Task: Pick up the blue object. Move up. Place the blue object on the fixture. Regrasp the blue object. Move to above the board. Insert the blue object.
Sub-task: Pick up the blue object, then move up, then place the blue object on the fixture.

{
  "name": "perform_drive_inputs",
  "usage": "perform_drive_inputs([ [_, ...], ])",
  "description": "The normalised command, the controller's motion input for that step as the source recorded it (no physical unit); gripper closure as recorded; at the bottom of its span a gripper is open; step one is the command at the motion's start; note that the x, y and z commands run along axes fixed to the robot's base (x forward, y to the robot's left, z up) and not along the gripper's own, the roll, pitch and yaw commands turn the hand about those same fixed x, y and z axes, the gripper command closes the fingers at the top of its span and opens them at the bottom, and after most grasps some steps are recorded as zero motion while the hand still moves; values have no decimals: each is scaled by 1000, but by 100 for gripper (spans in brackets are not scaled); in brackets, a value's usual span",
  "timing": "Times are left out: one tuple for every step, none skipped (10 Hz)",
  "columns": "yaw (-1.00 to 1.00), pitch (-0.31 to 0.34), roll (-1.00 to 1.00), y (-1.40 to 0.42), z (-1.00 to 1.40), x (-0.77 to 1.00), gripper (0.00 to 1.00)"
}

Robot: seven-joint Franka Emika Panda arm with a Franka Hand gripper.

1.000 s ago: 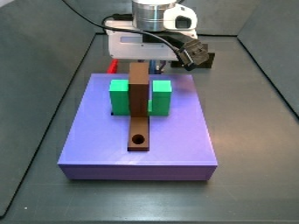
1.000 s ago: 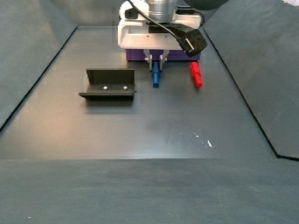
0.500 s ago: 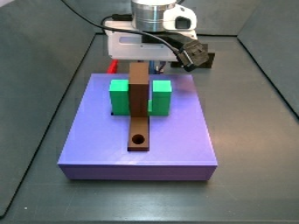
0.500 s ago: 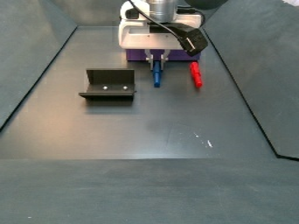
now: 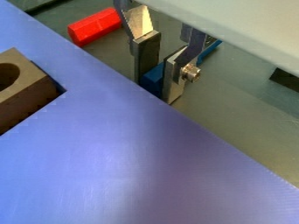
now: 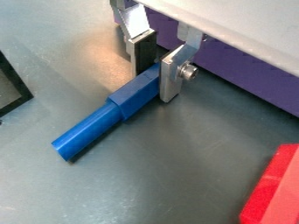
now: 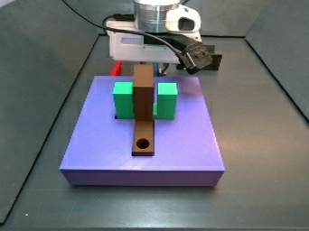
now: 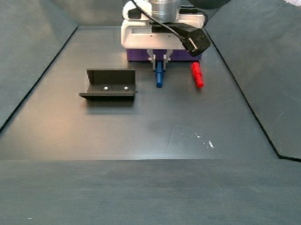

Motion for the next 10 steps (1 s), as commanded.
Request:
perform_drive_inputs([
  [0,0,0,0,0,0,100],
  [0,0,0,0,0,0,100],
  [0,0,0,0,0,0,100],
  [0,0,0,0,0,0,100],
  [0,0,0,0,833,0,100],
  [-45,15,14,53,808,-31,100],
  [-47,28,2,46,614,-70,100],
  [-25,-6,-37,16,231,-19,100],
  [0,-11,0,0,0,11,100],
  [-51,-17,-254,3,0,137,100],
])
